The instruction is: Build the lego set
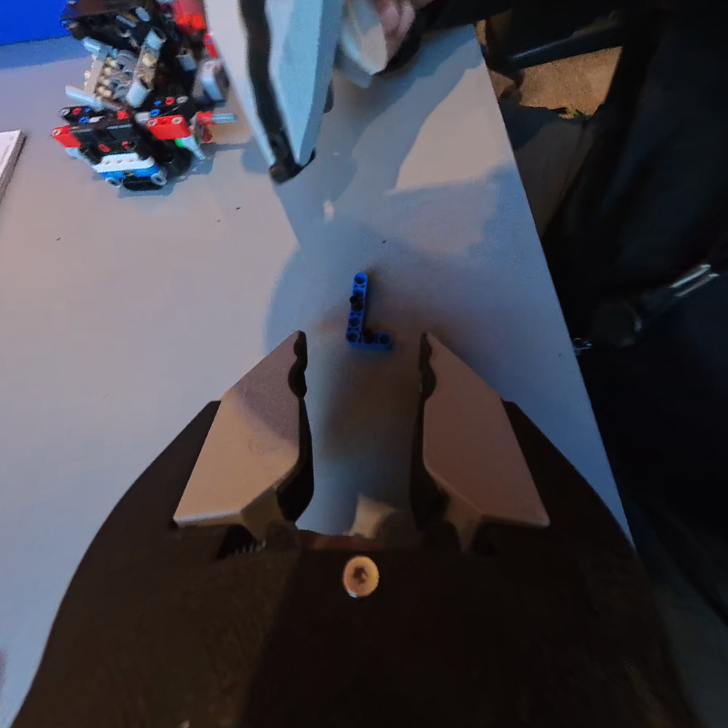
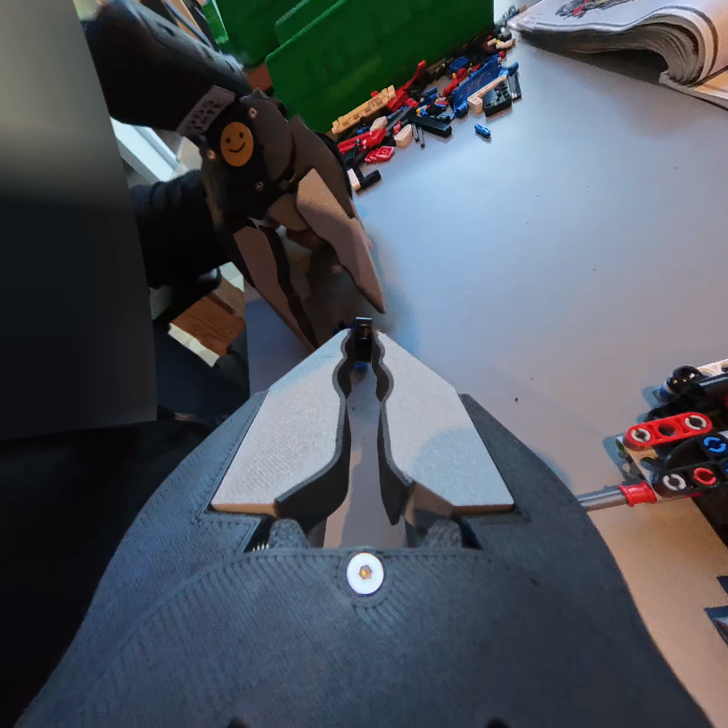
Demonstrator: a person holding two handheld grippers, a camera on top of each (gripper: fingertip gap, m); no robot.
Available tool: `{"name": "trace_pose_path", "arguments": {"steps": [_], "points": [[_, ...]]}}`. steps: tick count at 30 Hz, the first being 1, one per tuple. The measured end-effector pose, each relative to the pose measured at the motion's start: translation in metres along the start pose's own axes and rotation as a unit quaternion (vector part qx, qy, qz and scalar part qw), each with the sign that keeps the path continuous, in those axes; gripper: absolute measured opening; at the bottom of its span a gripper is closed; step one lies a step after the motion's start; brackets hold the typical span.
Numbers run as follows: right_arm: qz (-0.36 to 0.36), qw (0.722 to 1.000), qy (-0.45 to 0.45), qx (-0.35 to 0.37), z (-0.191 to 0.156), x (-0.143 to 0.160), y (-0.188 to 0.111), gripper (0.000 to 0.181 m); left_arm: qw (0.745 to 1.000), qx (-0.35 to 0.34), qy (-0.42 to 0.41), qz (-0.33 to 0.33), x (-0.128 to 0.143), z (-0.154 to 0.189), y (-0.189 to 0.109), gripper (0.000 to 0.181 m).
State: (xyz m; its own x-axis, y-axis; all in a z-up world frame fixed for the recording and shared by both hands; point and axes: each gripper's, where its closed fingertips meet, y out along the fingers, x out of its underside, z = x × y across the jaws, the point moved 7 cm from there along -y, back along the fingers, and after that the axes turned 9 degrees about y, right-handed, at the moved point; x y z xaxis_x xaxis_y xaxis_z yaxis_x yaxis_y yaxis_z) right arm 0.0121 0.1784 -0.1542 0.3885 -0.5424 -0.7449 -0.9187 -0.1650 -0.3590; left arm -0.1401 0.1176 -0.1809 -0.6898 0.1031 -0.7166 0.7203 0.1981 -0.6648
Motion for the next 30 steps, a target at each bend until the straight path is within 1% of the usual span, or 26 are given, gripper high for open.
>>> {"name": "trace_pose_path", "arguments": {"steps": [2,3,5,6,7,9,11,12,13,15,18,22,25,28,30], "points": [[0.026,0.999,-0.002,-0.019,-0.004,-0.002,-0.004,0.004,0.999,-0.023,-0.038,0.023,0.004,-0.007,-0.011,0.056],[0.029,0.999,0.002,-0.028,-0.003,-0.002,-0.006,0.003,0.996,-0.045,-0.063,0.045,0.005,-0.013,-0.018,0.054],[0.025,0.998,0.027,-0.050,0.003,-0.001,-0.007,0.002,0.985,-0.095,-0.108,0.092,0.005,-0.026,-0.032,0.045],[0.027,0.997,0.045,-0.059,0.008,-0.002,-0.008,0.004,0.979,-0.126,-0.122,0.104,0.003,-0.032,-0.036,0.042],[0.030,0.995,0.066,-0.069,0.013,-0.004,-0.009,0.004,0.976,-0.143,-0.123,0.112,-0.003,-0.035,-0.039,0.041],[0.029,0.985,0.118,-0.121,0.017,-0.010,-0.010,0.004,0.981,-0.148,-0.080,0.100,-0.024,-0.033,-0.033,0.039],[0.016,0.971,0.164,-0.174,0.018,-0.013,-0.009,0.004,0.986,-0.157,-0.001,0.049,-0.041,-0.029,-0.020,0.039],[0.003,0.966,0.177,-0.187,0.019,-0.013,-0.008,0.003,0.986,-0.162,0.034,0.026,-0.047,-0.027,-0.013,0.038],[-0.011,0.964,0.185,-0.191,0.020,-0.011,-0.005,0.004,0.986,-0.154,0.061,0.018,-0.053,-0.023,-0.007,0.036],[-0.029,0.958,0.201,-0.203,0.018,-0.008,-0.002,0.004,0.986,-0.141,0.082,0.021,-0.062,-0.016,0.000,0.033],[-0.064,0.938,0.231,-0.250,0.005,-0.003,0.001,0.004,0.984,-0.151,0.090,0.035,-0.072,-0.009,-0.001,0.028],[-0.080,0.929,0.248,-0.265,-0.004,-0.001,0.004,0.005,0.981,-0.154,0.104,0.048,-0.078,0.002,-0.005,0.008],[-0.081,0.920,0.270,-0.271,-0.007,0.000,0.007,0.004,0.981,-0.164,0.102,0.038,-0.078,0.007,-0.006,0.008],[-0.088,0.923,0.272,-0.258,-0.008,0.003,0.009,0.004,0.986,-0.148,0.060,0.039,-0.075,0.008,-0.005,0.006],[-0.076,0.941,0.237,-0.229,-0.009,0.000,0.007,0.006,0.989,-0.137,0.018,0.049,-0.072,0.006,-0.005,0.005]]}}
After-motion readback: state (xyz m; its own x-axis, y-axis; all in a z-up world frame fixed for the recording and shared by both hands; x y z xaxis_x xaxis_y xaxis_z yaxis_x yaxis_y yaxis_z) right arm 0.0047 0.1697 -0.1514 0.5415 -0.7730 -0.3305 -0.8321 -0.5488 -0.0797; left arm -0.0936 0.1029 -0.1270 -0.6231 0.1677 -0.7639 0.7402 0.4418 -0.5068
